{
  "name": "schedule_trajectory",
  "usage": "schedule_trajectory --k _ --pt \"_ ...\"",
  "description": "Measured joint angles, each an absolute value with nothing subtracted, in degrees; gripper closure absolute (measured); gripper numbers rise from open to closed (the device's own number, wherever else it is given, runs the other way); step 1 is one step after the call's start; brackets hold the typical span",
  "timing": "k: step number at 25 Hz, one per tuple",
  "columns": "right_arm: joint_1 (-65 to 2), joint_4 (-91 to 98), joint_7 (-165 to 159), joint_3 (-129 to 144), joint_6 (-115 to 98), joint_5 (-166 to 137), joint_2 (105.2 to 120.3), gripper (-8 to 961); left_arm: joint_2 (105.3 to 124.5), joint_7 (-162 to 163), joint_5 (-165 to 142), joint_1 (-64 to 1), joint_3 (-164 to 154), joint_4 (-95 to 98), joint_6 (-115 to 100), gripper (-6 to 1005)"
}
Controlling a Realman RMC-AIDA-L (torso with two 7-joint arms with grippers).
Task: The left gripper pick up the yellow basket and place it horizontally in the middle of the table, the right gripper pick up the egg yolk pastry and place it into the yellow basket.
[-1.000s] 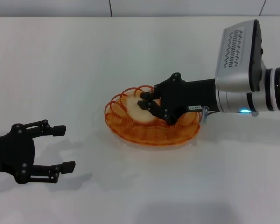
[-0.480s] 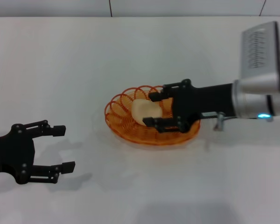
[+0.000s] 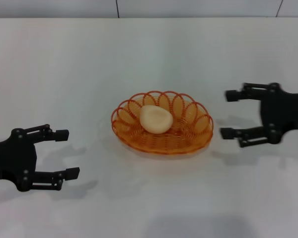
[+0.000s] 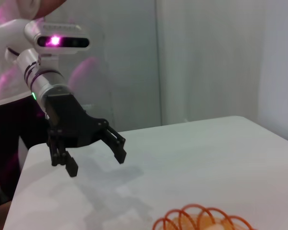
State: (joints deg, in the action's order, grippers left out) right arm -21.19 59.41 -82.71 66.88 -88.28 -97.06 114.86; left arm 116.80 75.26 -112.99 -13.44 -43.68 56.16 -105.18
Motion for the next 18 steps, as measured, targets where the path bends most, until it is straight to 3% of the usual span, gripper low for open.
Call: schedule_trajectory --k 9,18 --pt "-20.1 54.1 -77.9 58.6 -95.7 -100.4 113.92 70 116.8 74.1 -112.8 -14.1 -43.3 55.4 -105.0 105" --pt "-20.0 50.6 -74.9 58.9 -95.0 -103.6 114.46 70 116.54 73.0 -113.0 -14.7 -42.4 53.7 -105.4 105"
